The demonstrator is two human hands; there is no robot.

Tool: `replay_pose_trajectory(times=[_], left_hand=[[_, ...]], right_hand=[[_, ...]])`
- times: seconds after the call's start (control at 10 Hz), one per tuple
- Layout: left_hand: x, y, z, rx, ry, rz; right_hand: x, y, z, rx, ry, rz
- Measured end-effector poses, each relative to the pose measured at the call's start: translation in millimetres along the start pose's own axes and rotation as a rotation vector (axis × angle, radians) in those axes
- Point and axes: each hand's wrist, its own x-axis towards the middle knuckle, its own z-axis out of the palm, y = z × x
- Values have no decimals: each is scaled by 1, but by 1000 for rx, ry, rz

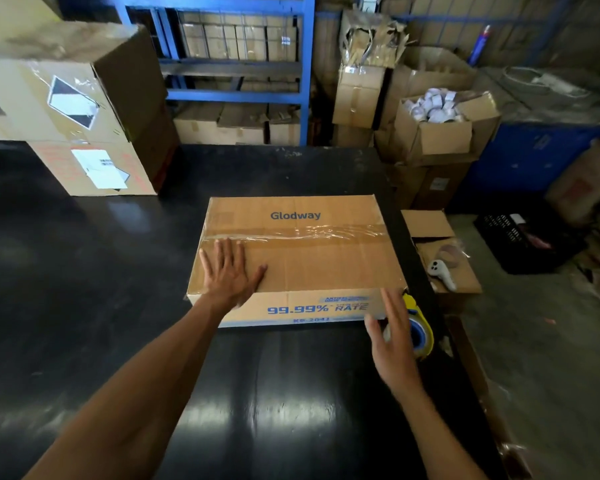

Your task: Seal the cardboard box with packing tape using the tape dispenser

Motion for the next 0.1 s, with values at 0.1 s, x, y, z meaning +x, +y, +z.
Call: replay_pose_trajectory(times=[0.1], left_hand=[[-24, 7, 3, -124, 222, 130]], right_hand=[[-103, 47, -5, 59, 167, 118]])
